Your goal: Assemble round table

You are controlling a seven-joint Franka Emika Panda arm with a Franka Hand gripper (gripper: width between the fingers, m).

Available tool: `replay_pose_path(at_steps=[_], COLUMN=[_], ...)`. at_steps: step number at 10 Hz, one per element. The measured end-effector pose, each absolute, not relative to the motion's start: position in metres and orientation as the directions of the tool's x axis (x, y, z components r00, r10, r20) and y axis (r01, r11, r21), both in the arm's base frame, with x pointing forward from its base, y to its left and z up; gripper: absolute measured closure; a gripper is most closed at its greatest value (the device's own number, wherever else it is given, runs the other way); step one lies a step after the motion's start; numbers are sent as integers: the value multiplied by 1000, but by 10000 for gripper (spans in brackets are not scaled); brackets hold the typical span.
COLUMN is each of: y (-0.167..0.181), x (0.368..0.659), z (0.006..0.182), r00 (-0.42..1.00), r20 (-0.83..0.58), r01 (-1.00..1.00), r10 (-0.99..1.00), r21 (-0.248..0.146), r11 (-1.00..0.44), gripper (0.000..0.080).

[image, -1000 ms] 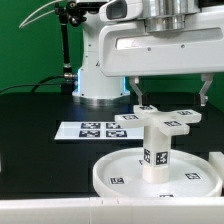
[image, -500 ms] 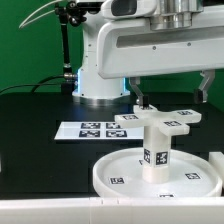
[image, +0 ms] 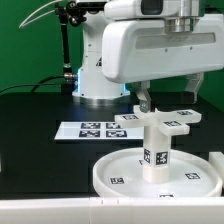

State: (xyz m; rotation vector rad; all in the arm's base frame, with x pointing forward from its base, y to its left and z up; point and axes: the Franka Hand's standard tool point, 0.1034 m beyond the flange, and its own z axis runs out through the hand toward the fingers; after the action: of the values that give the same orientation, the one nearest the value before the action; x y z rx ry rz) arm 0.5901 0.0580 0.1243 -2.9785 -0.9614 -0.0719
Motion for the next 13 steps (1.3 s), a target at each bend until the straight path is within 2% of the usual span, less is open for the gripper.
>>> replay_pose_path(at_steps=[5,6,7,13], y=[52,49,48,46], x=[590,589,589,580], z=[124,122,122,111], r00=[629,536,500,499], r20=[28,12,6,-5], r01=[776,844,865,866], r10=[776,844,866,867], r21=[27,34,36,32], r11=[-630,-536,-500,-498], gripper=[150,150,150,150])
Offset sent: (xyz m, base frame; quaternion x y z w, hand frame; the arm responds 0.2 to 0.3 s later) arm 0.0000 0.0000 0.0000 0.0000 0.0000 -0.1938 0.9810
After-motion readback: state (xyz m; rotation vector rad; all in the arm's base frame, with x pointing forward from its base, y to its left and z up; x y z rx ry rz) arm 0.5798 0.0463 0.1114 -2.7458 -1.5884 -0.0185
